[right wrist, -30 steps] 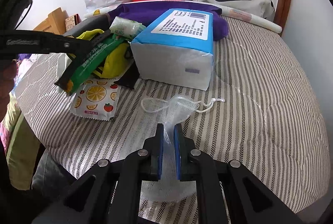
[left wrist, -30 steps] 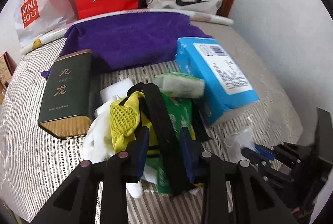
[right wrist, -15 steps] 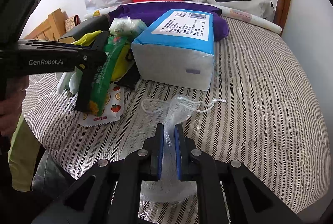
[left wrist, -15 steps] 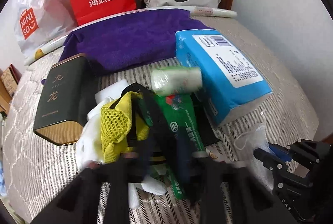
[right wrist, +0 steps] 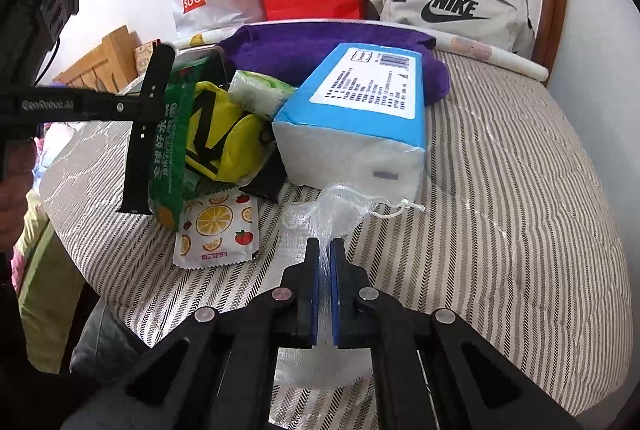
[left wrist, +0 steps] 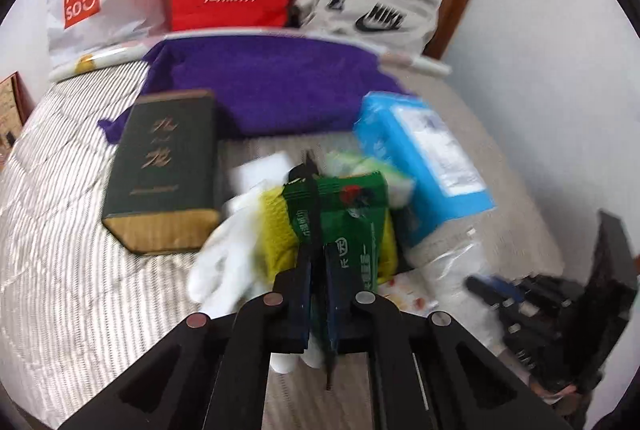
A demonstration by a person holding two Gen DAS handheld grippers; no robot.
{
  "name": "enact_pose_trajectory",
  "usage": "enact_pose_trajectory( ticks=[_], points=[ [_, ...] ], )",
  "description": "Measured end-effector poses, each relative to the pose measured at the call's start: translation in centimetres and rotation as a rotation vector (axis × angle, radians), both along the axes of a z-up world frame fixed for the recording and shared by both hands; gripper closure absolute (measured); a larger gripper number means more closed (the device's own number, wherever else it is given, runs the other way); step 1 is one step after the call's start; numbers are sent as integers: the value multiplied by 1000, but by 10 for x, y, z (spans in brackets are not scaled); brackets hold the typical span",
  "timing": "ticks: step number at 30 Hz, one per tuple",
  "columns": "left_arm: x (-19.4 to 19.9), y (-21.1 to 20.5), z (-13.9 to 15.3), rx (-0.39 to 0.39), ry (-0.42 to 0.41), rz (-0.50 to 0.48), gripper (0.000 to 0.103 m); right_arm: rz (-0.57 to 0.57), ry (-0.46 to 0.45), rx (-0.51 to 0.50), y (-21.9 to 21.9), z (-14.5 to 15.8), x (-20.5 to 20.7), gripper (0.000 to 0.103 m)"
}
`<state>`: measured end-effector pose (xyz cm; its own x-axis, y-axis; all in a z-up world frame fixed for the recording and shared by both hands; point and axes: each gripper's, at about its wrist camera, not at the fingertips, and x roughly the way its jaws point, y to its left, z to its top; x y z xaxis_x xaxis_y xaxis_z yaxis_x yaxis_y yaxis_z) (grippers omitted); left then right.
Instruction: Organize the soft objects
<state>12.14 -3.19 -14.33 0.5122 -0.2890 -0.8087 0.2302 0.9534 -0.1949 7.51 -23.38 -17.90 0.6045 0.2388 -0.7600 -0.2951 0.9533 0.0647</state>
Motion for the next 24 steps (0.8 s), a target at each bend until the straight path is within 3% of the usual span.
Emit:
enact_pose_trajectory(
  ticks=[3,8,13,24],
  points=[
    [-4,10,-3,-32,19,-9,93,-3,8,-22,2,-1,3,98],
    [-15,22,-9,14,13,-2,93,-3,24,-42,5,-5,4,98],
    [-18,40,-13,-82,16,3,98,-7,32,-51,7,-6,4,98],
    [-21,69,0,-106,-26,71,99,-14,6,-11,4,7,0,100]
  ],
)
